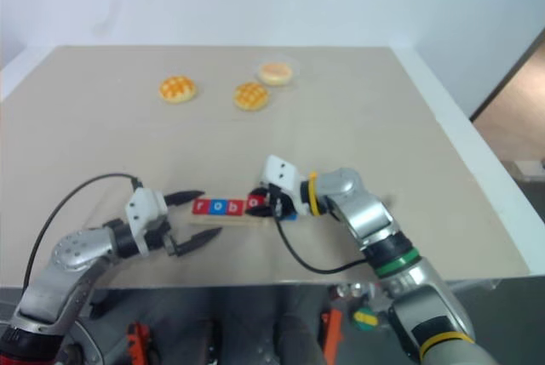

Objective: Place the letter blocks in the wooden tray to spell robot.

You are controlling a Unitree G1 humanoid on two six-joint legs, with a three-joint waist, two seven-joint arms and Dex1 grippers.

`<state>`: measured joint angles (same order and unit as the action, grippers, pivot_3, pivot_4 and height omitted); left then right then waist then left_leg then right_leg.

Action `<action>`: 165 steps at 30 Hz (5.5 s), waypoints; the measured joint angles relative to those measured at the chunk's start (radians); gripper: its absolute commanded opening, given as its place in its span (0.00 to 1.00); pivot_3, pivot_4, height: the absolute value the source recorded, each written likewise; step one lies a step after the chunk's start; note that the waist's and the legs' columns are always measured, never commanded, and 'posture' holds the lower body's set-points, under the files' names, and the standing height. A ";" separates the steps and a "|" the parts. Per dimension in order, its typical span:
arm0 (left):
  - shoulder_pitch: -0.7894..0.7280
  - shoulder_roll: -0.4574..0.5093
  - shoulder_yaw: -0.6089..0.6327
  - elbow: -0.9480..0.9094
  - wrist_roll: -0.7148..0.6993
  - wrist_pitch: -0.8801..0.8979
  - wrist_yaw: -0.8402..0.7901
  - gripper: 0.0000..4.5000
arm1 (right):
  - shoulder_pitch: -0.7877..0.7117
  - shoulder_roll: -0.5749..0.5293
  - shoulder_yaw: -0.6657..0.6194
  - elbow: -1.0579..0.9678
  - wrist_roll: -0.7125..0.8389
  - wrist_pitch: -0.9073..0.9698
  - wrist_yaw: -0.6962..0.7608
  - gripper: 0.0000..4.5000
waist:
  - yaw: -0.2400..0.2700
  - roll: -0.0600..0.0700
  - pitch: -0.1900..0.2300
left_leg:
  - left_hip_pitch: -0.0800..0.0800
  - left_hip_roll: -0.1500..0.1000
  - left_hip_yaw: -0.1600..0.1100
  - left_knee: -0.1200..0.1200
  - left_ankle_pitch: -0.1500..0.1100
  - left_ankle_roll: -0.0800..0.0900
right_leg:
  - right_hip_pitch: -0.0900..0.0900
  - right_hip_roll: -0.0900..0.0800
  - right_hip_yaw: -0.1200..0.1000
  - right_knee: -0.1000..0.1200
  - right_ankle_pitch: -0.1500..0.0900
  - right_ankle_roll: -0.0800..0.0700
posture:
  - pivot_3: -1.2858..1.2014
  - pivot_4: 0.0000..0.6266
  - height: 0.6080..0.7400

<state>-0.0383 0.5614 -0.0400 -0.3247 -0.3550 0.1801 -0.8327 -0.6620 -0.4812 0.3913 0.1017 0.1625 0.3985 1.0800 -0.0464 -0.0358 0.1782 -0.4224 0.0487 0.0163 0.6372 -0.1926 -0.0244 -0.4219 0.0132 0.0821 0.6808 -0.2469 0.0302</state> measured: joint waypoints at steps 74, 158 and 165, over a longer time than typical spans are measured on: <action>-0.044 0.035 -0.040 -0.001 0.017 0.001 -0.074 1.00 | 0.300 0.164 -0.115 -0.306 -0.021 0.156 -0.495 0.01 | -0.007 0.000 0.000 | 0.000 0.001 0.001 -0.002 0.002 0.002 | -0.002 0.002 0.001 0.000 0.002 -0.002 | 0.52 0.24 1.00; -0.042 0.013 -0.071 -0.095 -0.063 0.129 -0.071 1.00 | 0.361 -0.112 -0.218 -0.130 0.068 -0.124 0.000 0.87 | 0.000 0.000 -0.001 | 0.006 -0.001 0.000 -0.001 0.002 0.003 | 0.005 0.000 0.001 0.000 0.001 -0.002 | 0.52 0.24 1.00; -0.044 0.013 -0.072 -0.087 -0.057 0.129 -0.077 1.00 | 0.411 -0.111 -0.238 -0.195 0.069 -0.068 -0.065 0.58 | 0.000 0.000 0.000 | 0.015 -0.001 0.001 -0.001 0.002 0.002 | 0.013 -0.001 0.001 -0.001 -0.002 -0.005 | 0.52 0.24 1.00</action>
<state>-0.0826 0.5741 -0.1125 -0.4121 -0.4118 0.3093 -0.9101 -0.2507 -0.5920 0.1531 -0.0938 0.2319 0.3305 1.0146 -0.0466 -0.0363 0.1777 -0.4076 0.0477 0.0171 0.6359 -0.1904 -0.0220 -0.4090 0.0125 0.0834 0.6801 -0.2488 0.0253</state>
